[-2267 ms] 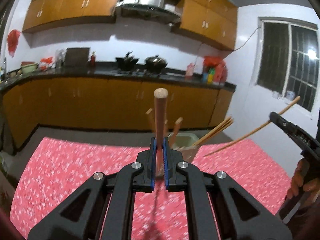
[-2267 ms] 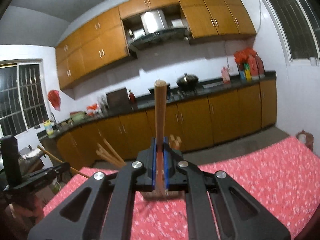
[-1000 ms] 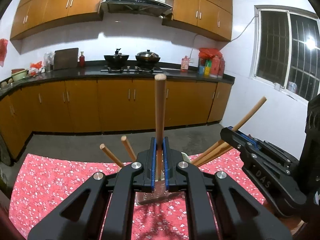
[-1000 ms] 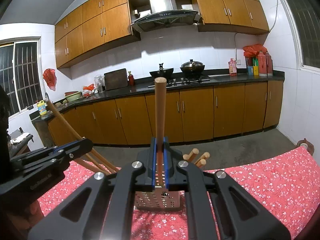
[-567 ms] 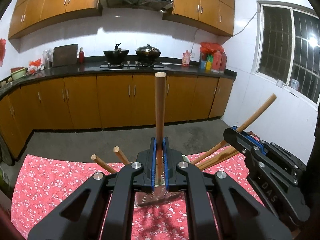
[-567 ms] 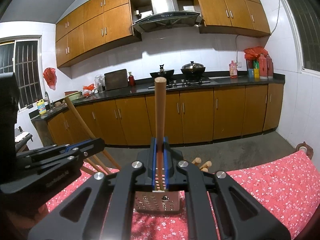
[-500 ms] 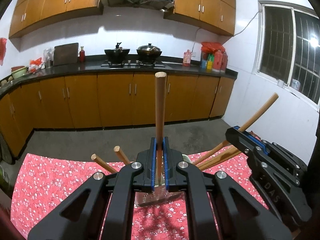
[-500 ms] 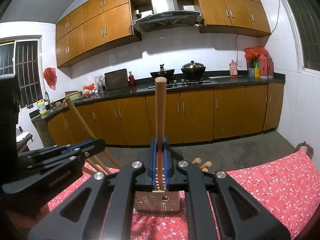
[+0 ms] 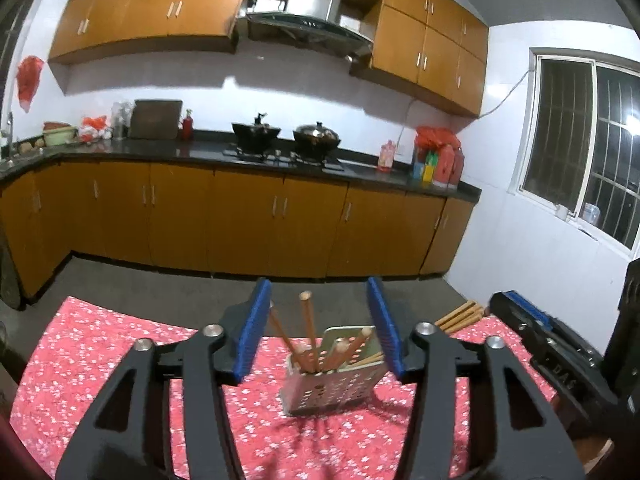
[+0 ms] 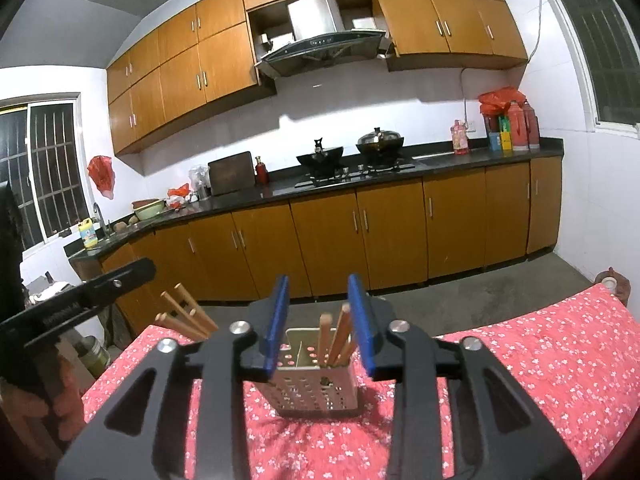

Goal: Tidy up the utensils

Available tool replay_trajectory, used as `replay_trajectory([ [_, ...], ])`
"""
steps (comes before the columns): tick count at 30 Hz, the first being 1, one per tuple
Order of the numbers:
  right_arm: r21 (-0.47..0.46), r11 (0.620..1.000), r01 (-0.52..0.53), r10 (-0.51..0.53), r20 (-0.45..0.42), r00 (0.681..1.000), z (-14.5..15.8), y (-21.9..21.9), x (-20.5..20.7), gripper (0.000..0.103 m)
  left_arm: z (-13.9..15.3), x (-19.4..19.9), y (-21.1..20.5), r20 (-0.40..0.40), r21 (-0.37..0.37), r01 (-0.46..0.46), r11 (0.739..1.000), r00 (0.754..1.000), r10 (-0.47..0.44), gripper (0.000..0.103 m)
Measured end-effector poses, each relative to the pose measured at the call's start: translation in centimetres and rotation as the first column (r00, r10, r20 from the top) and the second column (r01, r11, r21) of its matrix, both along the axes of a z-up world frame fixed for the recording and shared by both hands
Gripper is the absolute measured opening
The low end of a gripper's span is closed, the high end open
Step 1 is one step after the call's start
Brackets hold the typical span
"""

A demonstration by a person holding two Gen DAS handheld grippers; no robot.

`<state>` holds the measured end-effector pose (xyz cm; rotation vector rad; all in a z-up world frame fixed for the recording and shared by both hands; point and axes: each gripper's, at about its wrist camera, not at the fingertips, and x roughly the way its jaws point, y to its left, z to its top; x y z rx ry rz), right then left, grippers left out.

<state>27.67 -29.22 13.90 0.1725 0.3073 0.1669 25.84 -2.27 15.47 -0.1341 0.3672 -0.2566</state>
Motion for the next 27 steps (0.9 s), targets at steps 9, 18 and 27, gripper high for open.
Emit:
replay_trajectory([
  [9, -0.072, 0.996, 0.061, -0.058, 0.046, 0.997, -3.0, 1.4, -7.2, 0.089, -3.8, -7.0, 1.7, 0.101, 0.154, -0.11, 0.982, 0.99, 0.095, 0.097],
  [18, -0.11, 0.989, 0.095, -0.09, 0.045, 0.995, -5.7, 2.8, -11.2, 0.099, -8.7, -12.3, 2.6, 0.093, 0.184, -0.174, 0.967, 0.983, 0.159, 0.101],
  [27, -0.202, 0.973, 0.111, -0.102, 0.058, 0.993, -9.3, 4.5, -15.1, 0.099, -11.5, -15.7, 2.6, 0.083, 0.214, -0.185, 0.959, 0.982, 0.171, 0.101],
])
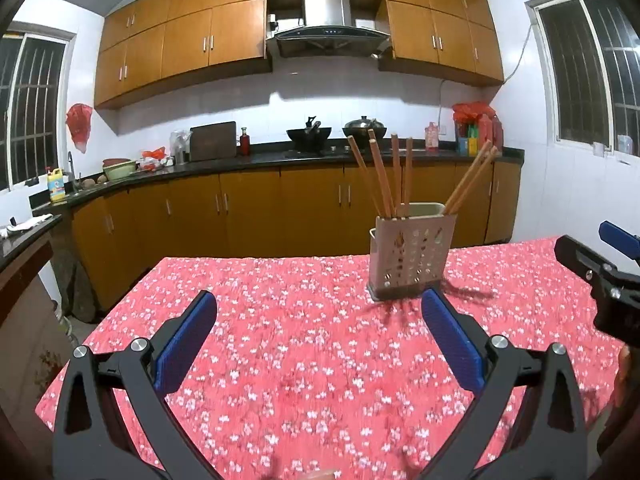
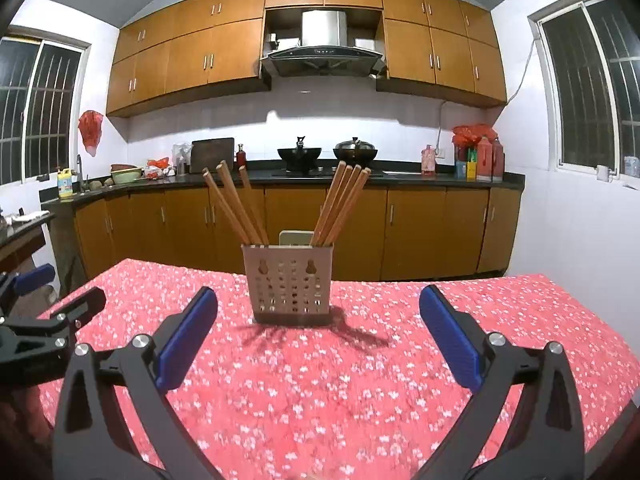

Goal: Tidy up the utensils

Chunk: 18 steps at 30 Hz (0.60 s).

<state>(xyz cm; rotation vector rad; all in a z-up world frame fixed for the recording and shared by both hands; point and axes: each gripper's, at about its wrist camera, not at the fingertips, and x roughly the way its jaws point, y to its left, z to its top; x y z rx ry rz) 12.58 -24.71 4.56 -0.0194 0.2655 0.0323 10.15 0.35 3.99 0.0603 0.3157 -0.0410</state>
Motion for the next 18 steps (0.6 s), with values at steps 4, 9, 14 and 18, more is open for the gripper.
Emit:
replay_trajectory([
  [4, -0.004, 1.0, 0.007, -0.007, -0.021, 1.0, -1.2, -0.2, -0.8, 0.099, -0.7, -0.9, 0.0, -0.004, -0.004, 0.005, 1.0, 1.0, -0.005, 0.101],
  [9, 0.005, 0.999, 0.032, -0.032, -0.049, 0.998, -2.4, -0.7, -1.4, 0.099, -1.6, -1.7, -0.3, -0.009, 0.006, 0.01, 1.0, 1.0, -0.01, 0.101],
  [14, -0.004, 0.999, 0.047, -0.047, -0.058, 0.997, -3.2, -0.6, -1.9, 0.099, -2.2, -2.0, -0.4, -0.019, 0.017, 0.006, 1.0, 1.0, -0.006, 0.101],
  [18, -0.003, 0.999, 0.053, -0.053, -0.056, 0.997, -3.2, -0.7, -1.9, 0.099, -2.6, -2.3, -0.3, -0.018, 0.017, 0.001, 1.0, 1.0, -0.001, 0.101],
])
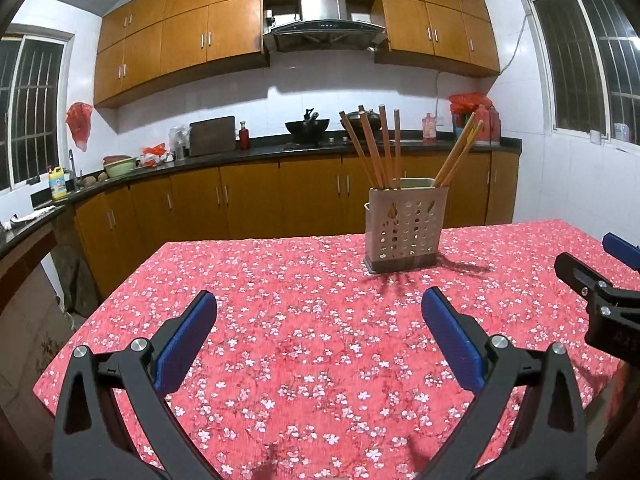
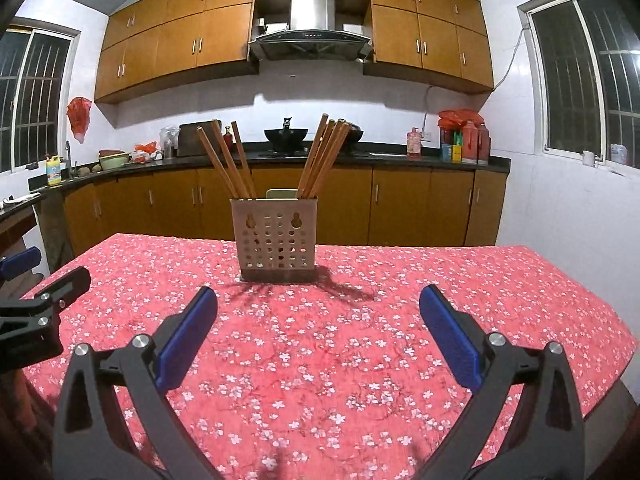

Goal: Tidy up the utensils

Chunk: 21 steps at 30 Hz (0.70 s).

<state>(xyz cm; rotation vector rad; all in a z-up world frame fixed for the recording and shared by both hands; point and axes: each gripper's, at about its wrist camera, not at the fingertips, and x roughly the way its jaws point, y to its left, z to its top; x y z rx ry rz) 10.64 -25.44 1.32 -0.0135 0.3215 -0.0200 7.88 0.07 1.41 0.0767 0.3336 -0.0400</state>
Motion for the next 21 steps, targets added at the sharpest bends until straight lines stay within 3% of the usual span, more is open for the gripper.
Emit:
replay_trajectory([
  [21, 0.006, 1.0, 0.025, -0.025, -0.013, 1.0, -0.53, -0.55, -0.01, 0.099, -0.94, 0.16, -0.02, -0.028, -0.002, -0.014, 1.0, 1.0, 0.014, 0.101],
])
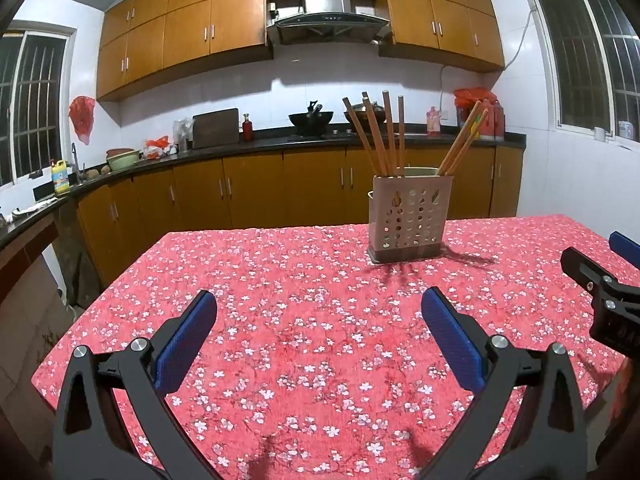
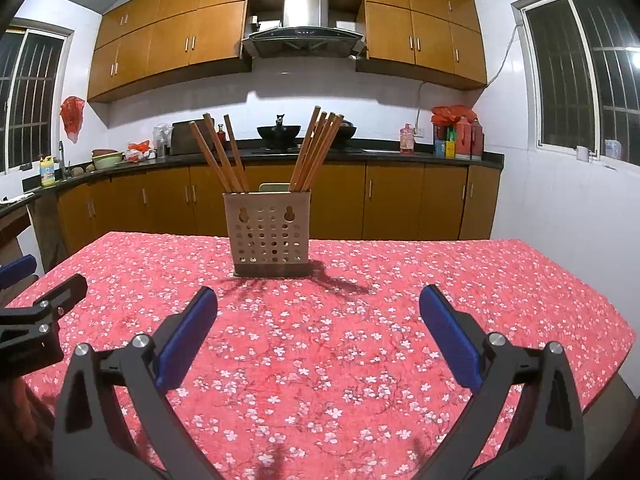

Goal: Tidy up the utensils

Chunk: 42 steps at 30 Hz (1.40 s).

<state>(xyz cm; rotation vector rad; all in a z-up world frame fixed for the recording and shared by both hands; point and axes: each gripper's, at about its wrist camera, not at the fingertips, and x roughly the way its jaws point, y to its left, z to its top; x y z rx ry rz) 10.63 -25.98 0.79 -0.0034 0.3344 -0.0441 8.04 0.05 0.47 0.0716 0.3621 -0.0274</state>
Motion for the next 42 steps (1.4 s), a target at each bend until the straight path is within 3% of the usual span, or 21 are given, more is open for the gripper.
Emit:
replay_trajectory([
  [42, 0.01, 1.0, 0.011, -0.011, -0.004, 1.0, -0.18, -0.24, 0.09, 0.099, -0.31, -0.13, -0.67, -0.018, 0.002, 0.014, 1.0, 1.0, -0.014, 0.101],
])
